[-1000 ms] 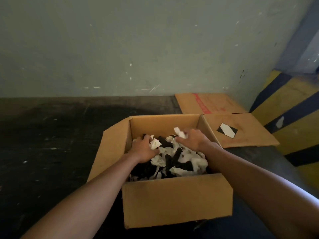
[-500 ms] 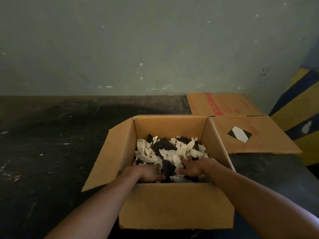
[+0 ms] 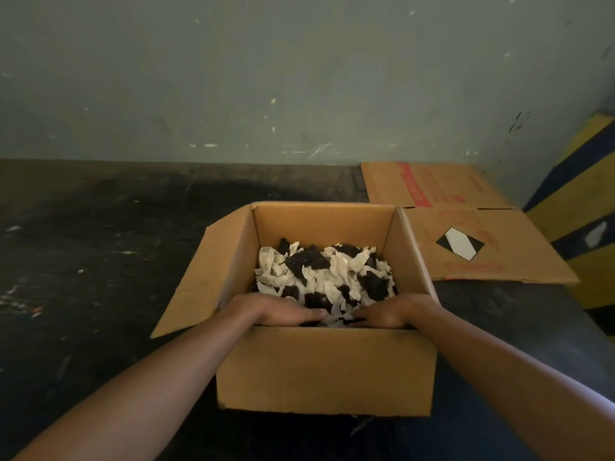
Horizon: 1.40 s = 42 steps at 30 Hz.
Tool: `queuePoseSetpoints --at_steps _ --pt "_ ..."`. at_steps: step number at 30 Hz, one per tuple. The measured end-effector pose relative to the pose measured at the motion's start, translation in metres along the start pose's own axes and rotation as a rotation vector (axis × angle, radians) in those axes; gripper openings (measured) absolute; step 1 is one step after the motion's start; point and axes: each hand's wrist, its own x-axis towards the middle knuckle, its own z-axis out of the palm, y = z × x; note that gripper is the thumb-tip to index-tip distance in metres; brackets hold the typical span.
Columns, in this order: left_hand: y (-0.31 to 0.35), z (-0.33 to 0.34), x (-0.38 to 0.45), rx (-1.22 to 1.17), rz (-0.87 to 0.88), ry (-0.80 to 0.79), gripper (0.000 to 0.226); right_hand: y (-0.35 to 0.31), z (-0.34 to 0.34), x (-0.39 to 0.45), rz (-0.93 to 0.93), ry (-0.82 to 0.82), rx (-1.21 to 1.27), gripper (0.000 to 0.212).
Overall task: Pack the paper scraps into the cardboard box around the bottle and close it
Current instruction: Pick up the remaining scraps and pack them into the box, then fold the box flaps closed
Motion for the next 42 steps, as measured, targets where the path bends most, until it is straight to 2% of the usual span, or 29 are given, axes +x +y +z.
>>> queuePoseSetpoints --at_steps 2,4,6,8,10,12,14,16,18,20,22,25,28,29,30,33,35,37,40,42 --pt "0.002 0.000 -0.007 0.024 0.053 0.076 0.079 0.003 -0.008 -0.003 -0.098 0.098 0.070 0.056" --pt "0.000 -0.004 -0.015 0.020 0.084 0.162 0.075 0.014 -0.021 -0.010 -0.209 0.341 0.282 0.041" --pt "-0.007 -0.007 -0.022 -0.022 0.109 0.186 0.078 0.033 -0.030 -0.016 -0.287 0.642 0.595 0.025" --pt "-0.017 -0.001 -0.023 -0.025 0.145 0.173 0.074 0.051 -0.032 -0.017 -0.249 0.955 0.793 0.022" --pt "-0.025 0.012 -0.020 -0.002 0.165 0.260 0.066 0.070 -0.016 -0.008 -0.129 1.129 0.945 0.025" --pt "-0.027 0.028 -0.013 0.052 0.165 0.382 0.071 0.093 0.016 0.012 0.059 1.142 1.122 0.031" --pt "-0.028 0.046 -0.006 0.127 0.158 0.489 0.080 0.114 0.051 0.033 0.252 0.959 1.305 0.043" --pt "-0.030 0.056 0.000 0.166 0.138 0.585 0.068 0.126 0.075 0.054 0.393 0.713 1.518 0.050" --pt "-0.031 0.060 0.003 0.172 0.112 0.649 0.058 0.122 0.084 0.056 0.429 0.527 1.732 0.040" --pt "-0.034 0.065 0.005 0.152 0.093 0.682 0.064 0.118 0.088 0.054 0.428 0.434 1.922 0.031" --pt "-0.036 0.069 0.009 0.160 0.091 0.736 0.074 0.117 0.087 0.049 0.467 0.473 2.064 0.035" --pt "-0.036 0.067 0.015 0.193 0.061 0.834 0.076 0.120 0.069 0.034 0.537 0.807 2.182 0.036" --pt "-0.031 0.058 0.017 0.178 0.028 0.859 0.073 0.122 0.040 0.011 0.381 1.025 2.475 0.035" --pt "-0.028 0.057 0.017 0.162 0.022 0.836 0.066 0.122 0.032 0.004 0.272 1.028 2.594 0.032" --pt "-0.023 0.056 0.018 0.149 0.018 0.818 0.058 0.120 0.026 -0.002 0.186 1.083 2.604 0.030" --pt "-0.008 0.058 0.020 0.110 0.003 0.822 0.047 0.102 0.011 -0.021 -0.131 1.245 2.374 0.041" --pt "-0.005 0.067 0.017 0.073 -0.021 0.882 0.047 0.085 0.011 -0.025 -0.343 1.299 2.008 0.048" --pt "-0.008 0.080 0.015 0.020 -0.066 0.997 0.042 0.072 0.021 -0.018 -0.459 1.249 1.550 0.053" --pt "-0.010 0.100 0.010 -0.120 -0.154 1.262 0.037 0.080 0.052 0.005 -0.375 1.170 0.716 0.060" --pt "-0.001 0.111 0.007 -0.325 -0.266 1.420 0.050 0.094 0.073 0.013 -0.252 1.053 0.351 0.053"
